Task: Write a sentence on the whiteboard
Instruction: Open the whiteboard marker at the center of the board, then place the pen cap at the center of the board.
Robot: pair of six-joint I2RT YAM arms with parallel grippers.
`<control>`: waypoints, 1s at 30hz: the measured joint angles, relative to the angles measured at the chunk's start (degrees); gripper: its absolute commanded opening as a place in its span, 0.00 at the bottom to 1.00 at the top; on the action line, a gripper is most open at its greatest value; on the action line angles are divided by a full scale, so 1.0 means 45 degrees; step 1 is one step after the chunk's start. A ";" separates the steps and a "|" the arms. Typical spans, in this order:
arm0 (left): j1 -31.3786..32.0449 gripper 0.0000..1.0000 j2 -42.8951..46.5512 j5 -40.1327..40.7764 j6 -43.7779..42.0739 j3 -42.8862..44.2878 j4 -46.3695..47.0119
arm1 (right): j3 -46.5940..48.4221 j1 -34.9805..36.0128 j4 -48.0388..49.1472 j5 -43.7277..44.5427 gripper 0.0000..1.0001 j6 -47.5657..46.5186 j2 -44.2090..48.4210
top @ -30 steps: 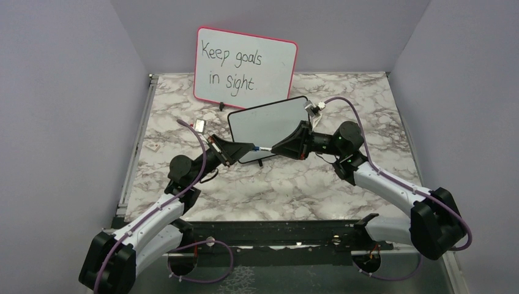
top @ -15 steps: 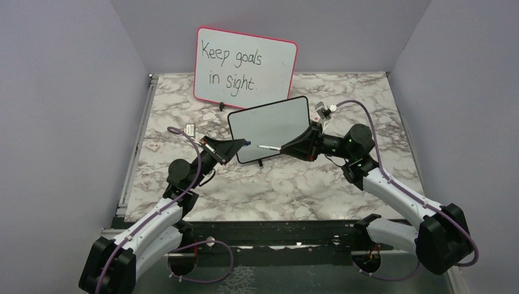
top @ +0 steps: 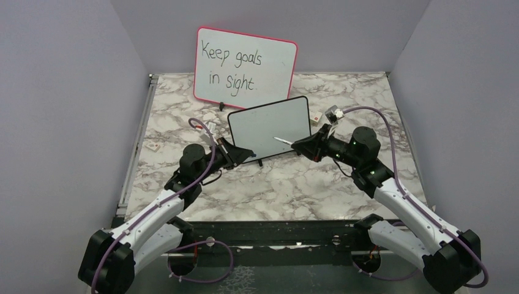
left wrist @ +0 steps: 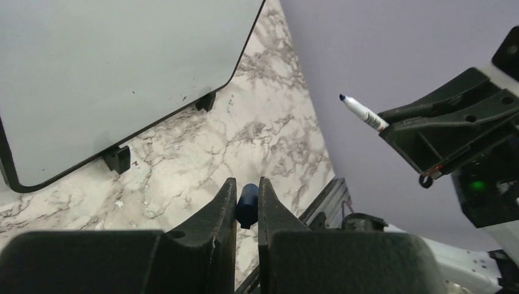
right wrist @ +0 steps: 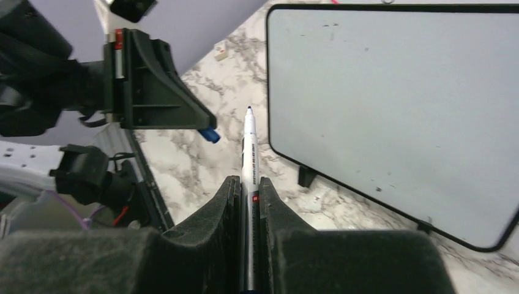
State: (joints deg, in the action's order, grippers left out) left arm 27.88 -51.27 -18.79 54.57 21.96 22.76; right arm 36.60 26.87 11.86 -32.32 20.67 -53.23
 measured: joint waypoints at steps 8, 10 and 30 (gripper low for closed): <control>0.2152 0.00 -0.0461 0.1826 -0.2608 0.1894 -0.3725 | 0.0165 0.0000 -0.1409 0.2176 0.01 -0.1389 0.0777; 0.2866 0.00 -0.0981 0.2322 -0.3041 0.2166 -0.4303 | 0.0165 0.0000 -0.1637 0.2453 0.00 -0.1622 0.0869; 0.5202 0.00 -0.5280 0.4784 -0.4177 0.2973 -0.4881 | 0.0165 0.0000 -0.1914 0.3045 0.01 -0.2429 0.1141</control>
State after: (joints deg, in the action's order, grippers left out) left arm 51.29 -75.02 2.74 35.77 35.33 0.80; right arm 37.34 26.87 3.25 -18.61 9.74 -48.10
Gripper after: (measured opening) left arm 0.129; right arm 0.163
